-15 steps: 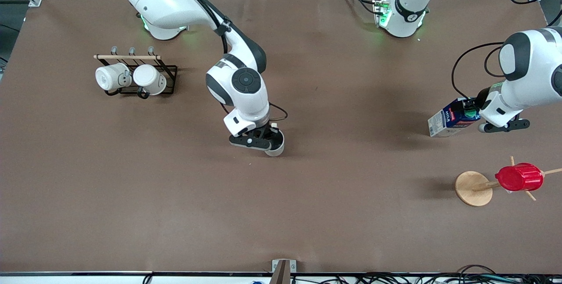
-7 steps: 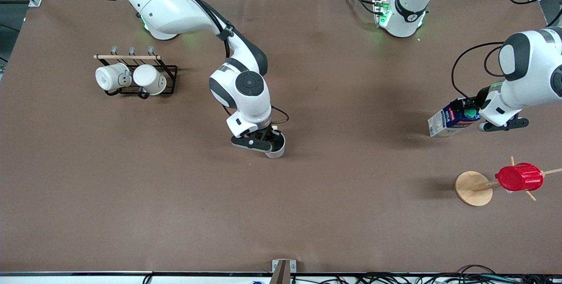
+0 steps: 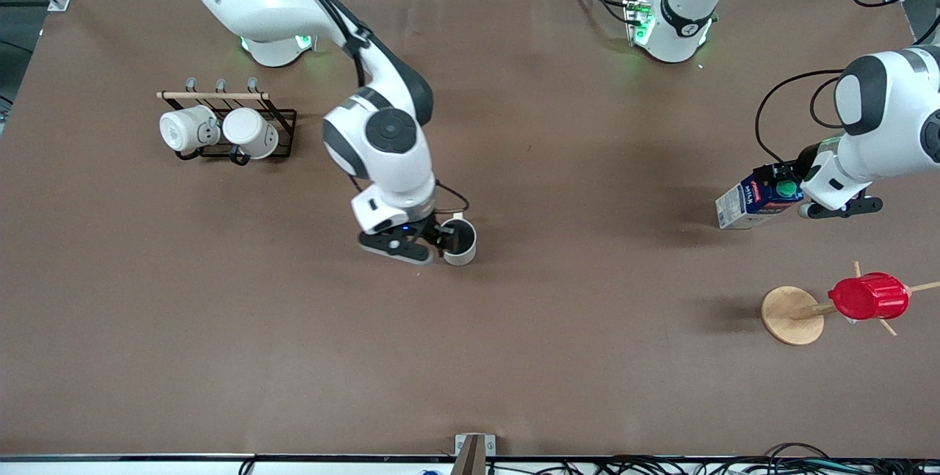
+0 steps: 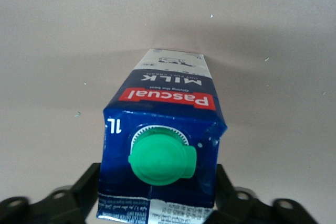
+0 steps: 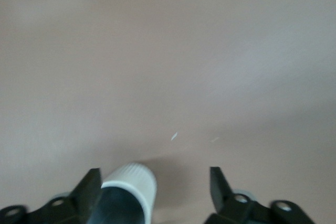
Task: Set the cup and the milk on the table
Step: 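Release the mug and withdraw the right gripper while the left lifts the carton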
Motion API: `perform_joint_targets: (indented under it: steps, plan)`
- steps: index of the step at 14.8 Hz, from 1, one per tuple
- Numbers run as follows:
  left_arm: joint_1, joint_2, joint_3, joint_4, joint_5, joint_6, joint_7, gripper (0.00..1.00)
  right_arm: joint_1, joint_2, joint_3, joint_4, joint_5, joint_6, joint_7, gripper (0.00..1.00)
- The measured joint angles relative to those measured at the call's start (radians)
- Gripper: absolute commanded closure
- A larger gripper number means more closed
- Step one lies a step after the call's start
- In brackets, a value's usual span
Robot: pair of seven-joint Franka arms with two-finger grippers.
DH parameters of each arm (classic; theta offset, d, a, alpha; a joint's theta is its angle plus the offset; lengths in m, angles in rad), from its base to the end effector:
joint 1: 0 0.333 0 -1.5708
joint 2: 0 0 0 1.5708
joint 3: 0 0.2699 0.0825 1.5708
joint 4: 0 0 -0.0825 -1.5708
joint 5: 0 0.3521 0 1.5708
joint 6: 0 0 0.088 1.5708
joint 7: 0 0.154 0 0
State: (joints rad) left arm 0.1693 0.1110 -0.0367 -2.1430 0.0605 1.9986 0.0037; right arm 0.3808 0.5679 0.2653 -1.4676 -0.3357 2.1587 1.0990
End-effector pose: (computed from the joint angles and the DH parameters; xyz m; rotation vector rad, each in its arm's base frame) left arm 0.4784 0.0699 0.2627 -3.0823 -0.1487 0.4000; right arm 0.5675 0.3666 0.3015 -3.0674 0.5211 -0.3301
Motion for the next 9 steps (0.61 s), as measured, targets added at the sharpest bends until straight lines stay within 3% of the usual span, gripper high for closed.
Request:
perform_joint_targets:
  steps: [5,9]
  plan:
    - [-0.012,0.002,-0.005,0.036,0.0,0.001,0.0,0.39,-0.221,-0.227,0.0,0.002,0.017,-0.255,-0.232,0.0]
    - [-0.046,0.002,-0.046,0.107,0.0,-0.005,-0.005,0.39,-0.354,-0.356,-0.037,-0.004,0.148,-0.409,-0.555,0.0]
